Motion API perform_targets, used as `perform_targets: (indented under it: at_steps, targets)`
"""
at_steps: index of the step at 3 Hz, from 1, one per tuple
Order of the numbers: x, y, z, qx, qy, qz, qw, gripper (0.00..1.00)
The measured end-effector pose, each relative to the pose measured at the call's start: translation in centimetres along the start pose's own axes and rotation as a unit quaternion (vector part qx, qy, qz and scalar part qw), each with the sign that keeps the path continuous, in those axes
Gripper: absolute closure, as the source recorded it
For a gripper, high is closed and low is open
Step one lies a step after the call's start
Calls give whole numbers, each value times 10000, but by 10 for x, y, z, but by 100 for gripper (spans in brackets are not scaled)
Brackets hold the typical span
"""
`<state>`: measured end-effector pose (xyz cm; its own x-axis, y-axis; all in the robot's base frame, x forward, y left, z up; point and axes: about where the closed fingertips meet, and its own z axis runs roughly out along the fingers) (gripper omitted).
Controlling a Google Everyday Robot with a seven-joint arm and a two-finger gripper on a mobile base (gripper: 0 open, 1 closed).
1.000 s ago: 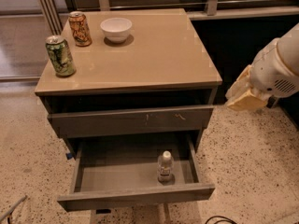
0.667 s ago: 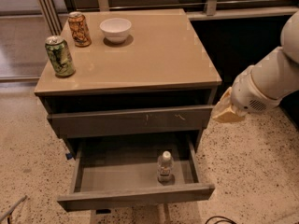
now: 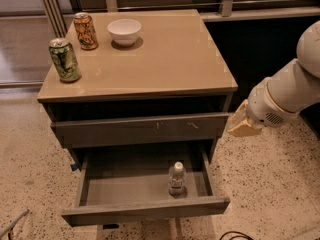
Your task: Pick blue plastic bottle from middle drawer and place on counter
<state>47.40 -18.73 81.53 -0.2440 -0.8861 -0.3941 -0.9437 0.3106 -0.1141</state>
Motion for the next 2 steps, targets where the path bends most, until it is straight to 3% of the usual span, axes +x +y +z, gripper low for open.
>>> perform_targets:
  at_steps: [1,2]
  targets:
    - [14,10,33,-105,-143,130,9998,100]
    - [27,14,79,-97,-513,409,9978,100]
